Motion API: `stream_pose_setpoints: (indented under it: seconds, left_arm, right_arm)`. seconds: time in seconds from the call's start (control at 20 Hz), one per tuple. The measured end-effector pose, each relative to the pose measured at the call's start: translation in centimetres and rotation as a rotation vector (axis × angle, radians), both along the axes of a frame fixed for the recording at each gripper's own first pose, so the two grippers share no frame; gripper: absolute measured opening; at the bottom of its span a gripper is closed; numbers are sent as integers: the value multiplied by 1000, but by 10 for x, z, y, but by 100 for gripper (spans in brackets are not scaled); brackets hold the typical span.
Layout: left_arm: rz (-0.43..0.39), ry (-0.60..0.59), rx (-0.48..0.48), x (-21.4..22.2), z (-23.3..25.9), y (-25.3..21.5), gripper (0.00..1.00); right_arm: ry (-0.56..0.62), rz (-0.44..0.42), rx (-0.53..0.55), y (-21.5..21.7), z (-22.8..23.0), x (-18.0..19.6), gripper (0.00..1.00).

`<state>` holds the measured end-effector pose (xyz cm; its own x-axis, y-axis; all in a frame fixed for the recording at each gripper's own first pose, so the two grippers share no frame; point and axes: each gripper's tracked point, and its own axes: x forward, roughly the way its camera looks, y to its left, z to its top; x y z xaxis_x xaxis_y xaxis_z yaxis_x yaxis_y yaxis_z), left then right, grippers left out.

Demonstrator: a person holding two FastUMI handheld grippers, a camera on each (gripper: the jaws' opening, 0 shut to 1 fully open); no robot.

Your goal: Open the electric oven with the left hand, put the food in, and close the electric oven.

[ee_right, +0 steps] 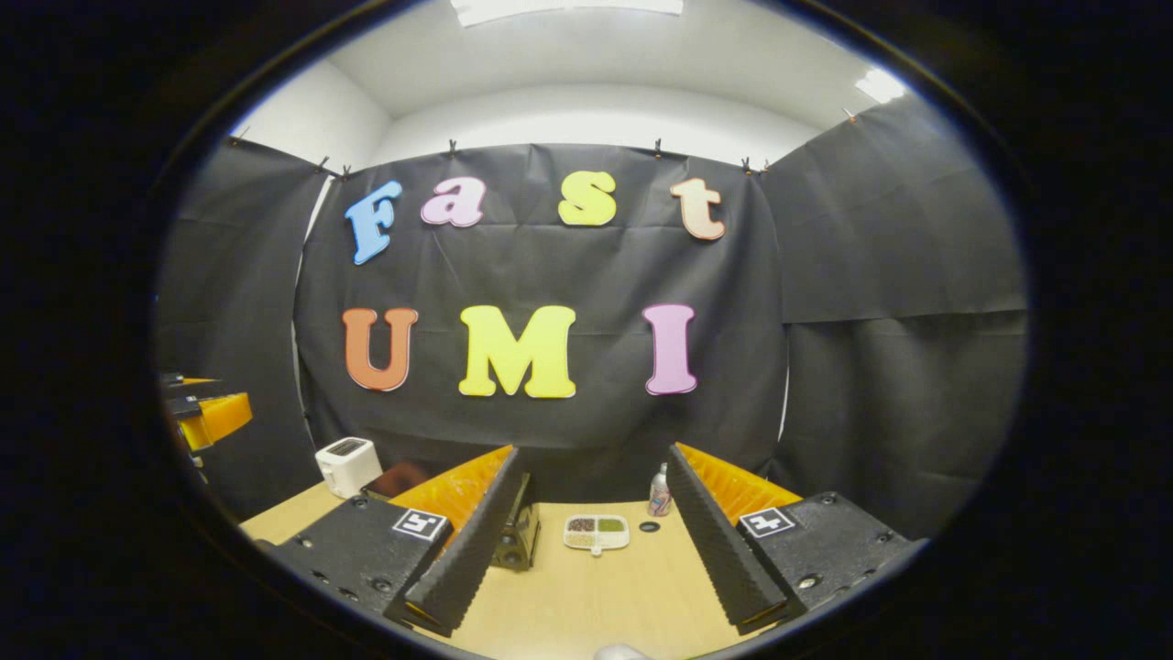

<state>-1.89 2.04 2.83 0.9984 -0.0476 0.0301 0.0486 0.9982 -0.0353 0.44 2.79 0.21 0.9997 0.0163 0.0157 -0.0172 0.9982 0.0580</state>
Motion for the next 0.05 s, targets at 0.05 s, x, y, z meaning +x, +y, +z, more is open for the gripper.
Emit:
stream_pose_setpoints:
  seconds: [0.05]
  left_arm:
    - [3,1,3,-1,-1,1,100]
  right_arm:
    - [3,7,1,2,0,1,96]
